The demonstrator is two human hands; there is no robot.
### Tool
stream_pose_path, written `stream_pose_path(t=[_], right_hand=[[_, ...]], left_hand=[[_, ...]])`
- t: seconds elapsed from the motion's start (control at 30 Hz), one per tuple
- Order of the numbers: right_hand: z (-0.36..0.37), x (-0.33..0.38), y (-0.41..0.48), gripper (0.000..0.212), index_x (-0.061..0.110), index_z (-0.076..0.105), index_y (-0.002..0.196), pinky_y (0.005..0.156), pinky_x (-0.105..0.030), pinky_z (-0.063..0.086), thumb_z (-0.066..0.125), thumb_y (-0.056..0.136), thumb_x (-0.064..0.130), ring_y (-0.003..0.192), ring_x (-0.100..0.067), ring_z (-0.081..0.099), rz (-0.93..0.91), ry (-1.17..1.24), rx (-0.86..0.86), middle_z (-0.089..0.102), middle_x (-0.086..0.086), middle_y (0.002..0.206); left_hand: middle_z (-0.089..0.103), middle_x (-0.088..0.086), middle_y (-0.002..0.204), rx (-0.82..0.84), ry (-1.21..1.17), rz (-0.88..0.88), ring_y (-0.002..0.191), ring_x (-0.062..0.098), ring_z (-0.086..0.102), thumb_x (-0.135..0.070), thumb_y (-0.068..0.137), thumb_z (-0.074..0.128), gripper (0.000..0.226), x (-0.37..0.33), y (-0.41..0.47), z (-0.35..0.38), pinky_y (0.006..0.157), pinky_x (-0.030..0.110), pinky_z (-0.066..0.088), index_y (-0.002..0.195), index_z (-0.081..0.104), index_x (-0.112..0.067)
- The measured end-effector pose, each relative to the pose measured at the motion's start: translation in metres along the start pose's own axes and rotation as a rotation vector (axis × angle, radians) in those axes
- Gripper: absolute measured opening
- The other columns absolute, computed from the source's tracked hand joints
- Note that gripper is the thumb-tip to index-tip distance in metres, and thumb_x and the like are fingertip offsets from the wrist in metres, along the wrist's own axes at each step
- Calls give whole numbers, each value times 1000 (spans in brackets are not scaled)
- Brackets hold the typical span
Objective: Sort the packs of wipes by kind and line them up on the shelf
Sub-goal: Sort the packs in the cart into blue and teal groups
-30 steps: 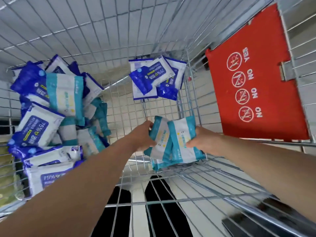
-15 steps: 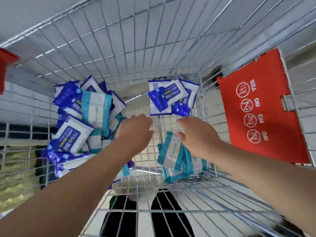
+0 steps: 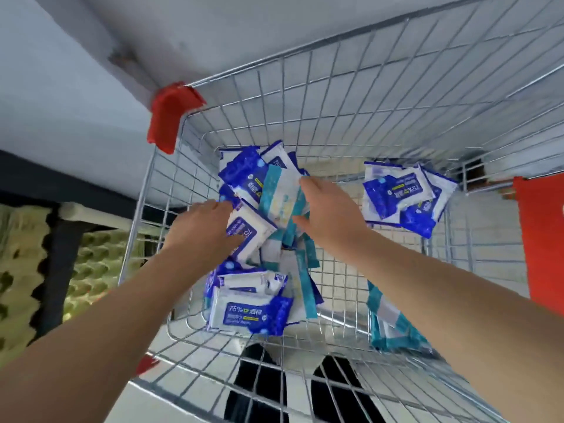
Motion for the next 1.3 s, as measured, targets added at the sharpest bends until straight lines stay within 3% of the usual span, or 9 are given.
stream_pose_path(t=[0.2,0.4,0.6,0.73,0.87,1.07,1.17,1.23,1.3], right_hand=[[20,10,27,64,9,42,126,85,-38,41,74,77,34,104,-29,53,-3,-69,-37,55,-12,116],[16,19,3,62,10,49,126,107,-38,30,76,75,32,127,-32,35,8,-49,-99,38,-15,137],[48,42,-48,50,15,60,120,116,-43,15,72,79,42,141,-34,15,-93,-7,104,18,-14,152],[78,52,-59,50,16,61,121,103,-35,32,65,83,48,121,-25,40,-117,-16,282,47,-5,129],[86,45,-54,21,15,62,98,70,-30,41,66,86,32,84,-17,57,43,230,264,61,4,90],[75,12,-57,8,9,49,92,54,-23,35,53,95,15,71,-17,51,195,390,255,55,-4,85],[87,-11,-72,9,8,46,92,59,-33,48,51,95,15,88,-29,63,325,472,314,58,-12,95],[94,-19,-78,10,9,46,90,71,-45,54,54,92,15,93,-33,64,370,495,350,59,-14,97],[98,-18,-84,12,10,47,89,64,-35,48,57,90,16,86,-27,62,368,444,412,57,-8,90]], left_hand=[[54,7,114,46,-195,-4,104,26,55,-46,77,74,60,10,15,28,88,41,48,121,46,-16],[39,2,99,-72,-438,-48,87,20,48,-27,86,69,36,25,10,14,74,33,37,112,47,-13],[53,-2,86,-127,-585,-49,69,14,54,-25,92,63,28,38,-22,-14,53,26,44,106,39,-19],[51,-2,88,-112,-517,-32,67,14,48,-23,94,58,27,34,-43,-13,53,26,35,105,34,-19],[46,-4,84,-210,-548,-51,60,7,41,-21,95,56,29,39,-54,-24,48,20,31,114,36,-14],[51,-3,90,55,-513,10,75,15,50,-27,93,58,25,27,-50,12,62,29,37,108,40,-19],[53,3,100,203,-507,15,86,20,53,-28,94,57,26,17,-47,46,68,30,41,113,44,-15],[49,7,122,227,-474,36,108,23,50,-26,94,58,40,11,-43,63,87,33,42,129,43,-15],[34,7,139,205,-401,52,125,24,38,-28,91,61,54,9,-38,71,101,35,36,139,39,-16]])
Point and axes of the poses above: each hand's wrist, its own y-axis towards the middle knuckle, its own z-axis out of the palm, x = y × z, the point moved 9 cm from there along y, towards the middle knuckle
